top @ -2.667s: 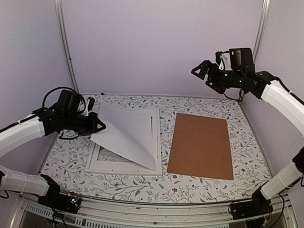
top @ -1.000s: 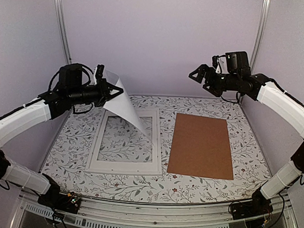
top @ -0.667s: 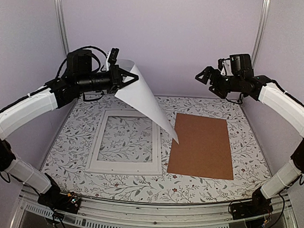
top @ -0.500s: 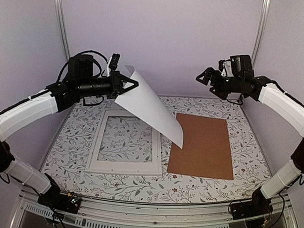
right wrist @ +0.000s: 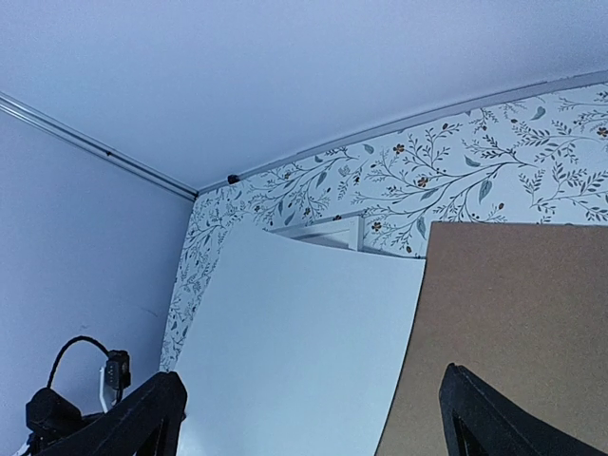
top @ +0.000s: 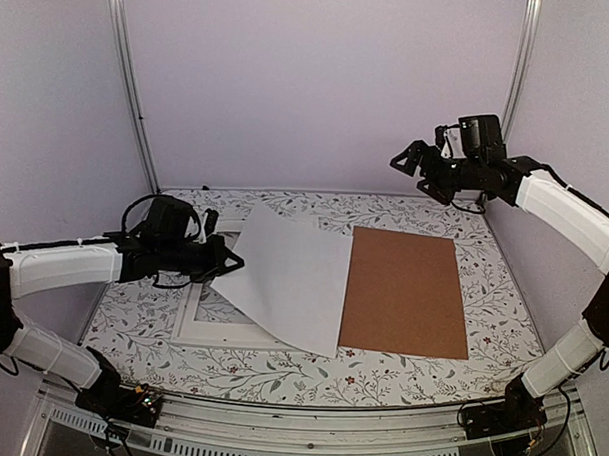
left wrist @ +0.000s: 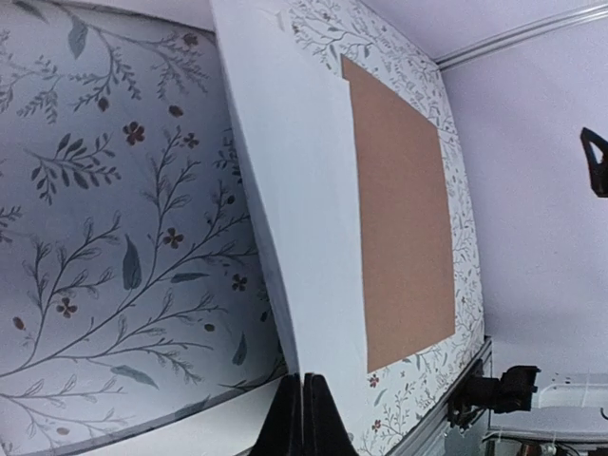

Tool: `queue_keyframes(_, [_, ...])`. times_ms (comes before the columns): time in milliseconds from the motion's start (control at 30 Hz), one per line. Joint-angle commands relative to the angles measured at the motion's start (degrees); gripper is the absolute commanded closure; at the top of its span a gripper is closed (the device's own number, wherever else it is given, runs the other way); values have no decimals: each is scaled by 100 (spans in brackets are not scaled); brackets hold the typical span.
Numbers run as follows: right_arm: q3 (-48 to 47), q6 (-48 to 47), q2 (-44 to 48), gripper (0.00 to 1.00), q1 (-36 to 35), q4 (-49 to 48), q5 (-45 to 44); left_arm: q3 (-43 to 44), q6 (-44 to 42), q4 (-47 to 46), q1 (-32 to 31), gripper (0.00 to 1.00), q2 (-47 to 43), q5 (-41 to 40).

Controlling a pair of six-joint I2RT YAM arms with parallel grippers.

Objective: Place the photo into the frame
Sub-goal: Place the photo on the mat board.

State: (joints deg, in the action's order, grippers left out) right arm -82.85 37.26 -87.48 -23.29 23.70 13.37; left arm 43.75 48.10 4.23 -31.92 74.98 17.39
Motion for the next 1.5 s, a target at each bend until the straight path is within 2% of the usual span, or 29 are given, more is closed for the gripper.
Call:
queue_keyframes(0, [134, 27, 97, 3, 8, -152, 83, -371, 138, -165, 94, 100, -283, -319])
queue_keyframes(467, [180, 37, -3, 3, 6, -236, 181, -803, -117, 274, 472, 100, -677, -1069])
queue_keyframes(933, [198, 53, -84, 3, 6, -270, 236, -939, -123, 590, 510, 100, -1027, -1554])
queue_keyframes(1467, [208, 36, -123, 3, 2, -292, 237, -977, 7, 132, 501, 100, -736, -1182])
